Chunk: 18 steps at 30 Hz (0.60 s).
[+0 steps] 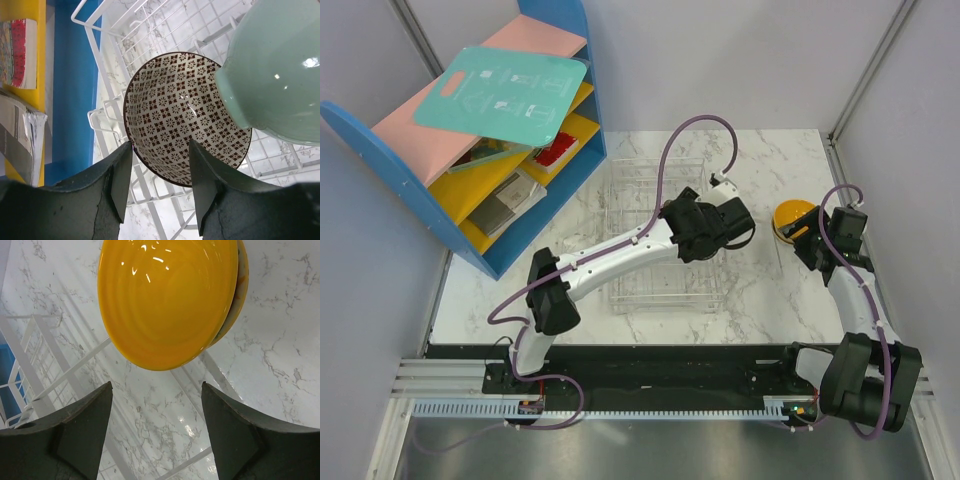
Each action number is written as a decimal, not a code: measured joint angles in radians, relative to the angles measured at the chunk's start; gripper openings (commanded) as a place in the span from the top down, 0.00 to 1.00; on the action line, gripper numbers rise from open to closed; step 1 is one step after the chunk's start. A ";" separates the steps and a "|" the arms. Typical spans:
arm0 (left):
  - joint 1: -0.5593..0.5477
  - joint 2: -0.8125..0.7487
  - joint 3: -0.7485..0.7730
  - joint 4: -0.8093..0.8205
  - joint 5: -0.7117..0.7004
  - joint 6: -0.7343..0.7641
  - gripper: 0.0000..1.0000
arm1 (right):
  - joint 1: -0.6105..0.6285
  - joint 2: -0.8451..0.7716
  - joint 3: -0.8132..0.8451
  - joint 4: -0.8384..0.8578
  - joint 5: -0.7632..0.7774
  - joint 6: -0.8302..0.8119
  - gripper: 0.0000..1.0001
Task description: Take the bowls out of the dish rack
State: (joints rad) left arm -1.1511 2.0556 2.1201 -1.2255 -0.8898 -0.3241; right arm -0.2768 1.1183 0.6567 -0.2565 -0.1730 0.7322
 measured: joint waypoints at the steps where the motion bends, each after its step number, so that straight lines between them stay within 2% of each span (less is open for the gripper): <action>1: 0.000 0.000 0.000 0.000 0.000 0.000 0.44 | 0.000 0.003 -0.002 0.002 -0.003 0.000 0.21; 8: 0.004 0.000 0.045 0.002 -0.008 0.001 0.36 | 0.000 0.013 -0.004 0.010 -0.014 0.000 0.21; 18: 0.099 -0.020 0.043 0.003 0.002 -0.004 0.37 | 0.000 0.016 -0.004 0.010 -0.016 0.000 0.21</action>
State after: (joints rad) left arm -1.0519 2.0357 2.1628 -1.2228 -0.8883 -0.3279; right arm -0.2768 1.1339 0.6525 -0.2462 -0.1886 0.7322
